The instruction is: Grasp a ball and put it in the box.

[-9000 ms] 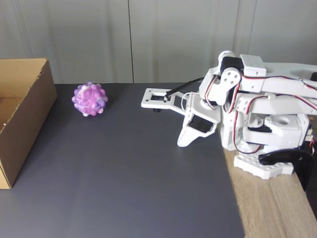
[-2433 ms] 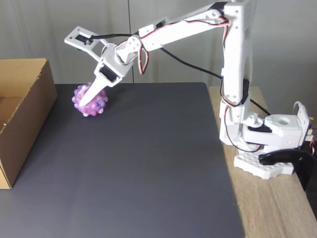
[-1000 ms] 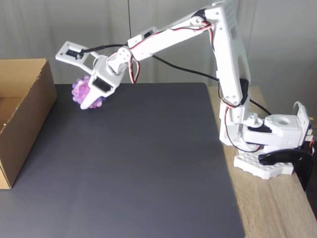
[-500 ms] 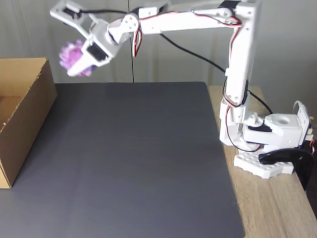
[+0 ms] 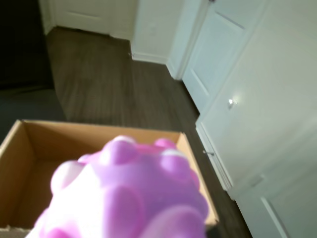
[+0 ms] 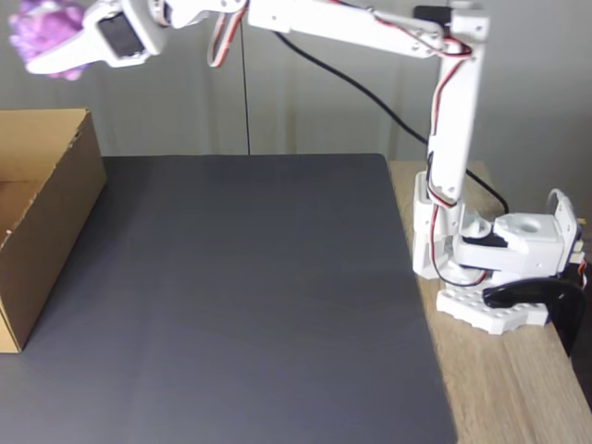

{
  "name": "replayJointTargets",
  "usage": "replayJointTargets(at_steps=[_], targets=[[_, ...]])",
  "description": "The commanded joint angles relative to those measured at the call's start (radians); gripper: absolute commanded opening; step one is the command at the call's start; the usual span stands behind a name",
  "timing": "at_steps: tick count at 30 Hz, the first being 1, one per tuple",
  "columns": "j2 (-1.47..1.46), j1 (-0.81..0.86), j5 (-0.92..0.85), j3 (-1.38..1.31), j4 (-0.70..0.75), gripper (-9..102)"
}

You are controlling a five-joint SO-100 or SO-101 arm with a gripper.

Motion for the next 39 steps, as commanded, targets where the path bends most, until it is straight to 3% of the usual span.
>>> replayJointTargets(at_steps=[1, 14, 20, 39], targets=[[-0.044, -0.035, 0.005, -0.152, 0.005, 20], [-0.512, -0.066, 0.002, -0.696, 0.011, 19], [-0.781, -0.064, 0.000, -1.042, 0.109, 20], [-0.890, -0.069, 0.006, -1.058, 0.063, 19]])
